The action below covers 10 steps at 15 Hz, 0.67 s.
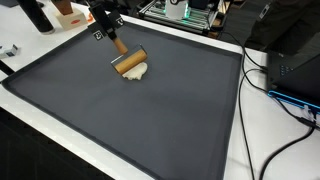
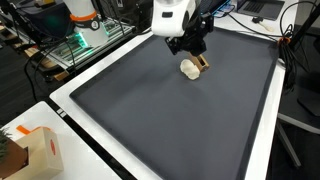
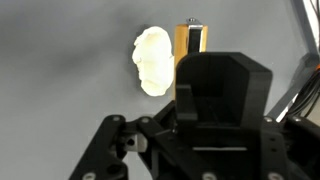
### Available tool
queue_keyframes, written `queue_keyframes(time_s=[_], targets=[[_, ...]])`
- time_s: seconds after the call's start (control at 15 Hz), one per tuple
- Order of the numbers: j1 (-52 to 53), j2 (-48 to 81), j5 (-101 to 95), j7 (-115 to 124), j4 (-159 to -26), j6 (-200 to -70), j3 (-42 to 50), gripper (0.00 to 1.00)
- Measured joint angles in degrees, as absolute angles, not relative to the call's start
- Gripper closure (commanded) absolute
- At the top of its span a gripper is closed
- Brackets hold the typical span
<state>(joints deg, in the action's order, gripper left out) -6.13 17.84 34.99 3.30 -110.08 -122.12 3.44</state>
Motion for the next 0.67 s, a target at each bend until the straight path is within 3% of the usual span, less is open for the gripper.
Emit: queue_keyframes(time_s=[0.67], targets=[[-1.09,17.08,6.65,29.62,-103.25,-113.08,4.38,0.81]])
